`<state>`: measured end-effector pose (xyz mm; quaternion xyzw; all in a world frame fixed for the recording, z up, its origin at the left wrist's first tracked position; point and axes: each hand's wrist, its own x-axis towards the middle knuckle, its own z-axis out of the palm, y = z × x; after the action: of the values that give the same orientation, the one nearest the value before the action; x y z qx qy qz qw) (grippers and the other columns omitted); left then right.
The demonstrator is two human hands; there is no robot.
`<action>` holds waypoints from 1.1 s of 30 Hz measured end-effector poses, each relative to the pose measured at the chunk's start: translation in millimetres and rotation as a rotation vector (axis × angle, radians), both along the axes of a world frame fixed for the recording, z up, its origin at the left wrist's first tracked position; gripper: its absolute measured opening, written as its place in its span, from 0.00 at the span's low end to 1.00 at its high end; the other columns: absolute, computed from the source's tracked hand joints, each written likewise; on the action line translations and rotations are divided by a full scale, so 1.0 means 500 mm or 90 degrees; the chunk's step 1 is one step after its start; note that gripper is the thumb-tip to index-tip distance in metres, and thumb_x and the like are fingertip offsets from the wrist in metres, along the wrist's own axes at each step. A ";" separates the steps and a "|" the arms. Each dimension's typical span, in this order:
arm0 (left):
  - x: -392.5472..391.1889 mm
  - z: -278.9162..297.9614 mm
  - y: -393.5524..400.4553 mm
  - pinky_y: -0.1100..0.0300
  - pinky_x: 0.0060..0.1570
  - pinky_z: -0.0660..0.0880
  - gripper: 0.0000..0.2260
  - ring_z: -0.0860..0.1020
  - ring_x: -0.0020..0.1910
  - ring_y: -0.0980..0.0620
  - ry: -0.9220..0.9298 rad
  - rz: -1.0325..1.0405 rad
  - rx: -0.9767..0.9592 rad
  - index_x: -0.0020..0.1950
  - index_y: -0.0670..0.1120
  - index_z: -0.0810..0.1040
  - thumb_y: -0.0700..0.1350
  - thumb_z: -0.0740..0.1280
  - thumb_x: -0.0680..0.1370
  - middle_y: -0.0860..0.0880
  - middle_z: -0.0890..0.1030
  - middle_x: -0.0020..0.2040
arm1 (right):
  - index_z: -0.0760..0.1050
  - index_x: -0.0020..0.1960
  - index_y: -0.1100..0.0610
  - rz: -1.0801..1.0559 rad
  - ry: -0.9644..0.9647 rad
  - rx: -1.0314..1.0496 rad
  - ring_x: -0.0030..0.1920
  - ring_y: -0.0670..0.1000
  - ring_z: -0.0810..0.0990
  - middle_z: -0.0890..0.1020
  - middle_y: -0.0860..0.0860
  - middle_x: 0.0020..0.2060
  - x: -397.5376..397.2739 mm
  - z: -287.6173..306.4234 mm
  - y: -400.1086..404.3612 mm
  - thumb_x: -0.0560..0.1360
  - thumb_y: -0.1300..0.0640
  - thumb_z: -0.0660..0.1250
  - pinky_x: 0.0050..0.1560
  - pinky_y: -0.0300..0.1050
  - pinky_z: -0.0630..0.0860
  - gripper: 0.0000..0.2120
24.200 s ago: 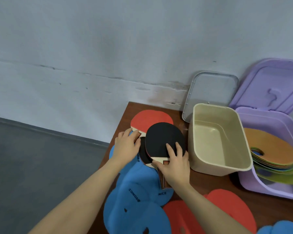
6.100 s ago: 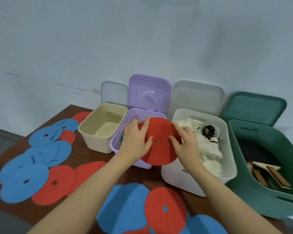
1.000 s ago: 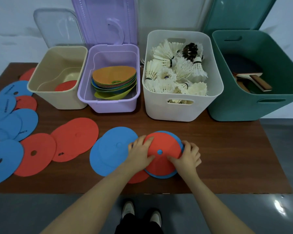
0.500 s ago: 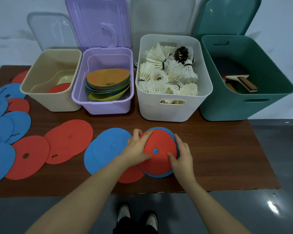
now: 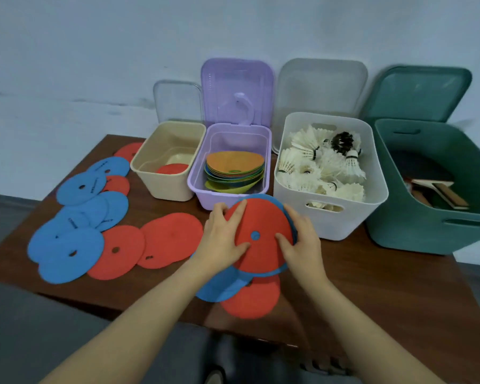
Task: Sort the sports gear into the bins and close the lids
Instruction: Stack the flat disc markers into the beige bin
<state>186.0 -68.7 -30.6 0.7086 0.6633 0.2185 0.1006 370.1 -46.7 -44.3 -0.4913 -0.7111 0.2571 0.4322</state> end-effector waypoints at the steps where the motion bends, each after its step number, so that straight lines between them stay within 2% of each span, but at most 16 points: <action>1: -0.021 0.015 0.005 0.52 0.61 0.67 0.41 0.65 0.58 0.42 -0.005 0.013 0.019 0.75 0.48 0.57 0.50 0.74 0.68 0.41 0.62 0.59 | 0.67 0.70 0.52 0.017 -0.004 0.016 0.55 0.46 0.73 0.76 0.53 0.54 -0.022 0.014 0.014 0.71 0.66 0.69 0.54 0.37 0.68 0.29; 4: -0.088 0.055 0.028 0.52 0.61 0.66 0.41 0.65 0.57 0.42 -0.012 0.046 0.068 0.75 0.48 0.59 0.49 0.75 0.66 0.41 0.62 0.58 | 0.67 0.70 0.55 0.063 -0.003 0.056 0.54 0.46 0.72 0.76 0.54 0.53 -0.090 0.057 0.056 0.72 0.65 0.68 0.54 0.35 0.67 0.28; 10: -0.230 0.097 0.109 0.48 0.61 0.69 0.41 0.67 0.56 0.39 -0.021 0.091 0.129 0.74 0.45 0.62 0.50 0.72 0.63 0.39 0.64 0.57 | 0.68 0.69 0.56 0.084 -0.041 0.110 0.54 0.50 0.73 0.76 0.55 0.54 -0.239 0.115 0.164 0.69 0.60 0.66 0.58 0.41 0.69 0.28; 13: -0.306 0.113 0.172 0.46 0.59 0.69 0.41 0.67 0.57 0.39 -0.005 0.113 0.121 0.74 0.46 0.61 0.50 0.73 0.64 0.38 0.64 0.57 | 0.69 0.69 0.55 0.057 -0.078 0.118 0.50 0.52 0.74 0.76 0.56 0.50 -0.324 0.131 0.233 0.68 0.58 0.66 0.52 0.46 0.70 0.29; 18: -0.442 0.121 0.292 0.51 0.59 0.67 0.41 0.66 0.59 0.40 0.056 0.132 0.085 0.75 0.49 0.57 0.51 0.73 0.67 0.39 0.63 0.61 | 0.67 0.70 0.53 0.043 -0.123 0.069 0.47 0.61 0.77 0.74 0.57 0.52 -0.464 0.137 0.348 0.71 0.60 0.69 0.49 0.57 0.75 0.29; 22: -0.533 0.103 0.382 0.50 0.60 0.65 0.39 0.65 0.60 0.40 0.076 0.109 0.052 0.76 0.49 0.55 0.51 0.71 0.70 0.41 0.61 0.62 | 0.65 0.70 0.54 -0.002 -0.145 0.020 0.52 0.63 0.75 0.72 0.58 0.57 -0.562 0.119 0.423 0.71 0.60 0.68 0.54 0.59 0.73 0.28; 25: -0.571 0.075 0.436 0.50 0.59 0.66 0.35 0.66 0.58 0.40 0.082 0.076 0.006 0.75 0.48 0.58 0.52 0.69 0.71 0.41 0.62 0.61 | 0.65 0.69 0.54 -0.051 -0.153 -0.046 0.51 0.63 0.75 0.70 0.56 0.55 -0.618 0.090 0.445 0.71 0.62 0.67 0.54 0.57 0.72 0.28; 27: -0.589 0.050 0.458 0.50 0.59 0.67 0.34 0.67 0.59 0.40 0.102 0.053 -0.055 0.75 0.49 0.58 0.54 0.68 0.73 0.40 0.62 0.63 | 0.66 0.67 0.54 -0.085 -0.216 -0.089 0.53 0.62 0.74 0.71 0.56 0.54 -0.636 0.062 0.451 0.71 0.59 0.68 0.55 0.55 0.71 0.26; 29: -0.603 0.023 0.467 0.50 0.59 0.64 0.32 0.65 0.61 0.41 0.205 0.020 -0.109 0.75 0.51 0.56 0.56 0.65 0.74 0.42 0.62 0.66 | 0.68 0.65 0.53 -0.115 -0.364 -0.095 0.56 0.61 0.70 0.70 0.57 0.56 -0.635 0.036 0.450 0.72 0.53 0.67 0.56 0.53 0.65 0.22; 31: -0.613 0.002 0.464 0.51 0.59 0.61 0.29 0.63 0.63 0.42 0.288 -0.003 -0.104 0.74 0.51 0.58 0.58 0.61 0.76 0.45 0.64 0.67 | 0.70 0.63 0.53 -0.121 -0.456 -0.087 0.57 0.61 0.67 0.69 0.57 0.58 -0.624 0.014 0.445 0.73 0.49 0.66 0.56 0.53 0.61 0.21; 33: -0.619 -0.009 0.457 0.52 0.60 0.60 0.26 0.62 0.64 0.44 0.281 -0.003 -0.084 0.73 0.51 0.59 0.56 0.59 0.77 0.47 0.66 0.67 | 0.70 0.64 0.52 -0.107 -0.479 -0.083 0.56 0.61 0.67 0.69 0.57 0.60 -0.614 0.001 0.437 0.73 0.48 0.65 0.56 0.54 0.62 0.21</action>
<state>-123.6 159.7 -35.3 0.7326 0.6805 0.0142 -0.0004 63.0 171.8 -43.8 -0.6340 -0.7596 0.0672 0.1285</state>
